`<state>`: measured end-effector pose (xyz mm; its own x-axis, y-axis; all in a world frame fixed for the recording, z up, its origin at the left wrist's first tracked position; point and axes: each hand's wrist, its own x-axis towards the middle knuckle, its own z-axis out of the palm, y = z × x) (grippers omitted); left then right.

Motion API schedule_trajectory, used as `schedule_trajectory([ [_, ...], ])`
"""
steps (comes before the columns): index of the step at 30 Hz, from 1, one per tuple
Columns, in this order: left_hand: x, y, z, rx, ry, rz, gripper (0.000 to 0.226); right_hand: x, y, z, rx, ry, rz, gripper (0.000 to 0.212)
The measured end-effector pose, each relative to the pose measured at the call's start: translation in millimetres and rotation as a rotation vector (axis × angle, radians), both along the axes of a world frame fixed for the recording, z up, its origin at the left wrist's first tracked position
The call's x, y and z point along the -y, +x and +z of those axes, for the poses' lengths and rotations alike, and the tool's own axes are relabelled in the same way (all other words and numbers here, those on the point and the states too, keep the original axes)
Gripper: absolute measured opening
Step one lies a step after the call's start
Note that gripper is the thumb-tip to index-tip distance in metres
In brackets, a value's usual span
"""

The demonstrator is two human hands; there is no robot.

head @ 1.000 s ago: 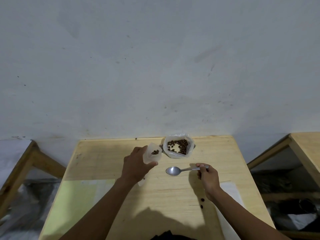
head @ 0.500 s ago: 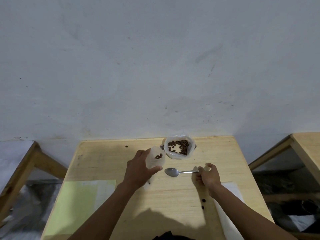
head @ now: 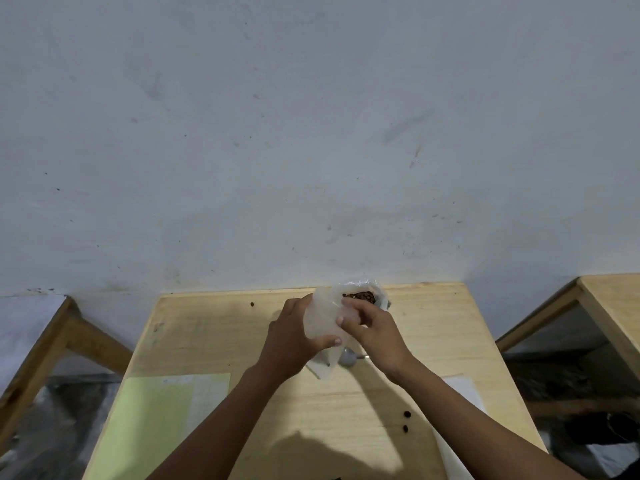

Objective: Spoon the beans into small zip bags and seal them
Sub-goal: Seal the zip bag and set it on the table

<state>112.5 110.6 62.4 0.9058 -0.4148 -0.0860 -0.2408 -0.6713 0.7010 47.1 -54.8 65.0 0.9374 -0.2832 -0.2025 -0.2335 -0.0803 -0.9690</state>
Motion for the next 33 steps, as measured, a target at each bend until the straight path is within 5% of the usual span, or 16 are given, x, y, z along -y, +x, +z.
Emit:
schedule_trajectory([
  [4,-13,8,3,-0.017,-0.195,0.066,0.030,14,4,-1,0.045,-0.053,-0.043,0.020],
  [7,-15,11,16,-0.060,-0.252,0.071,0.009,18,5,6,0.065,-0.109,0.002,0.018],
  [12,-12,16,28,-0.049,-0.252,0.015,0.009,25,13,19,0.077,-0.215,0.151,0.016],
  [20,-4,14,36,0.086,-0.221,-0.032,0.011,15,23,39,0.123,-0.818,0.277,0.019],
  [33,-7,5,37,0.263,-0.092,-0.049,0.008,2,22,31,0.170,-0.747,0.256,0.010],
])
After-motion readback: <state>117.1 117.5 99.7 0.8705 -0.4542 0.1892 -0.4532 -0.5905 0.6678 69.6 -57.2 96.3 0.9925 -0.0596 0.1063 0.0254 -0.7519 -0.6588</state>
